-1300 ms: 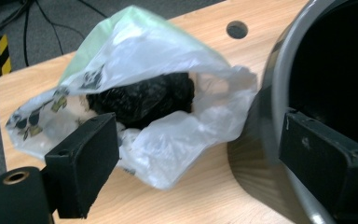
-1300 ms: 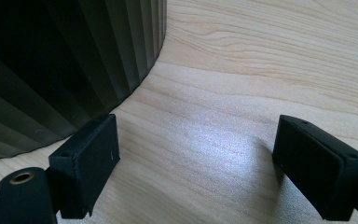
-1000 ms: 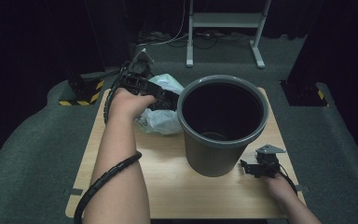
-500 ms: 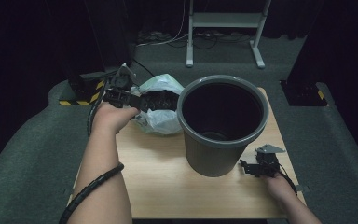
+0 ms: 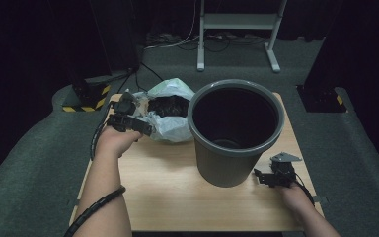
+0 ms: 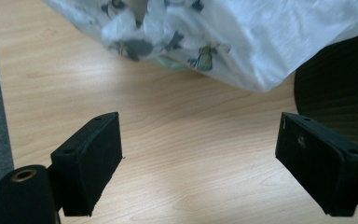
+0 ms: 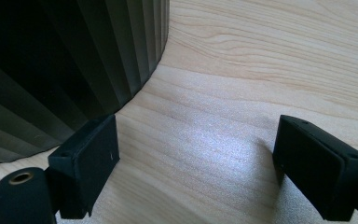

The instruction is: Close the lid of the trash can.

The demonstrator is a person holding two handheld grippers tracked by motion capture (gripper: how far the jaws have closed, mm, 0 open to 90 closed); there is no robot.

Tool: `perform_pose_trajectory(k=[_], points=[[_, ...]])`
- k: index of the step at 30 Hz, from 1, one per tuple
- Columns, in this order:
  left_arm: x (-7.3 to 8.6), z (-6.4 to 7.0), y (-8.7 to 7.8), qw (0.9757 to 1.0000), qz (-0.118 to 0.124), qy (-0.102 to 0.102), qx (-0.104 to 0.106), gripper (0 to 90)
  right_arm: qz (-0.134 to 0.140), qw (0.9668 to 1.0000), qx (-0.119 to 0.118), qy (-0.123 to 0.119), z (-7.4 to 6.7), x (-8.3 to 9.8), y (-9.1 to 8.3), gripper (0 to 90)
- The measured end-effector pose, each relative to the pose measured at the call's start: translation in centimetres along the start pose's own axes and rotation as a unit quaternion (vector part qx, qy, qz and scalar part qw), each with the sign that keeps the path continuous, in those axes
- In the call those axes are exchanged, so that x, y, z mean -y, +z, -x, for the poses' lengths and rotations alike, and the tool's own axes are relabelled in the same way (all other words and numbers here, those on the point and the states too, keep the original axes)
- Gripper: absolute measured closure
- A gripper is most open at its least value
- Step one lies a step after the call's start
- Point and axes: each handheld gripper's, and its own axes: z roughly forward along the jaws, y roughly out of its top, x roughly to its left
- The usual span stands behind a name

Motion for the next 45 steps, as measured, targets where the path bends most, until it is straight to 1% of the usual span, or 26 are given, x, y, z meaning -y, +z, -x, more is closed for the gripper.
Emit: perform_pose_trajectory(k=[4,5,7,8,12,13,17,18,22,26,28,29,30,31,32,33,34,35,36,37,38,40,42,43,44,45], points=[[1.2,-0.8,1.3,1.0000,-0.002,-0.006,-0.001,14.5,0.000,1.0000,0.000,0.000,0.0,0.0,0.0,13.9],[1.4,-1.1,1.4,1.0000,-0.010,0.001,-0.001,14.5,0.000,1.0000,0.000,0.000,0.0,0.0,0.0,13.9],[2.1,-1.5,2.2,1.0000,-0.007,-0.001,-0.005,14.1,0.000,1.0000,0.000,0.000,0.0,0.0,0.0,13.9],[2.3,-1.7,2.3,0.9998,-0.019,0.010,-0.003,14.1,0.000,1.0000,0.000,0.000,0.0,0.0,0.0,13.9],[3.8,-2.1,3.7,0.9998,-0.021,-0.001,0.001,14.1,-0.001,1.0000,0.000,-0.001,0.0,0.0,0.0,13.9],[4.3,-2.5,4.1,0.9995,-0.029,0.009,0.000,14.1,0.000,1.0000,0.000,0.000,0.0,0.0,0.0,13.9],[5.9,-3.2,5.7,0.9993,-0.038,0.003,0.004,14.1,0.000,1.0000,0.000,-0.001,0.0,0.0,0.0,13.9],[6.3,-3.2,6.1,0.9992,-0.040,-0.006,0.004,14.1,0.000,1.0000,0.000,-0.002,0.0,0.0,0.0,13.9],[8.0,-3.8,7.4,0.9986,-0.053,0.007,0.007,14.2,-0.002,1.0000,-0.001,0.000,0.0,0.0,0.0,13.9],[10.2,-4.0,9.1,0.9981,-0.061,0.014,-0.002,14.2,-0.002,1.0000,-0.001,0.001,0.0,0.0,0.0,13.9],[11.2,-4.1,9.8,0.9983,-0.056,0.013,-0.006,14.2,-0.002,1.0000,-0.001,0.001,0.0,0.0,0.0,13.9],[11.7,-4.3,10.1,0.9978,-0.063,0.019,-0.008,14.2,-0.001,1.0000,-0.001,0.000,0.0,0.0,0.0,13.9],[12.1,-4.2,10.4,0.9981,-0.058,0.014,-0.012,14.2,-0.002,1.0000,-0.001,0.001,0.0,0.0,0.0,13.9],[12.5,-4.7,10.3,0.9950,-0.090,0.044,-0.010,14.3,-0.002,1.0000,-0.001,0.000,0.0,0.0,0.0,13.9],[13.0,-4.8,10.7,0.9953,-0.085,0.045,-0.012,14.3,-0.002,1.0000,-0.001,0.000,0.0,0.0,0.0,13.9],[13.6,-4.6,11.2,0.9977,-0.058,0.030,-0.015,14.3,-0.002,1.0000,-0.001,0.000,0.0,0.0,0.0,13.8],[13.8,-4.7,11.2,0.9978,-0.052,0.039,-0.014,10.8,-0.002,1.0000,-0.001,0.000,0.0,0.0,0.0,13.9],[13.9,-4.8,11.1,0.9976,-0.046,0.050,-0.011,10.9,-0.002,1.0000,-0.001,0.000,0.0,0.0,0.0,13.8],[14.2,-4.5,11.3,0.9993,-0.021,0.029,-0.005,10.2,-0.002,1.0000,-0.001,0.000,0.0,0.0,0.0,13.8],[14.4,-4.8,11.0,0.9979,-0.030,0.058,0.000,9.1,-0.002,1.0000,-0.001,0.000,0.0,0.0,0.0,13.8],[14.8,-4.7,11.1,0.9981,-0.012,0.060,0.003,7.8,-0.002,1.0000,-0.001,0.000,0.0,0.0,0.0,13.8],[15.5,-5.0,11.1,0.9970,0.012,0.075,0.017,2.3,-0.002,1.0000,-0.001,0.000,0.0,0.0,0.0,13.8],[16.0,-5.2,11.1,0.9960,0.042,0.072,0.031,0.0,-0.002,1.0000,-0.001,0.000,0.0,0.0,0.0,13.8],[16.5,-5.7,11.0,0.9932,0.064,0.087,0.043,0.0,-0.002,1.0000,-0.001,0.000,0.0,0.0,0.0,13.8],[17.0,-5.9,11.0,0.9902,0.095,0.082,0.060,0.0,-0.002,1.0000,-0.001,0.000,0.0,0.0,0.0,13.8],[17.7,-6.2,11.1,0.9848,0.136,0.072,0.080,0.0,-0.002,1.0000,-0.001,0.000,0.0,0.0,0.0,13.8]])
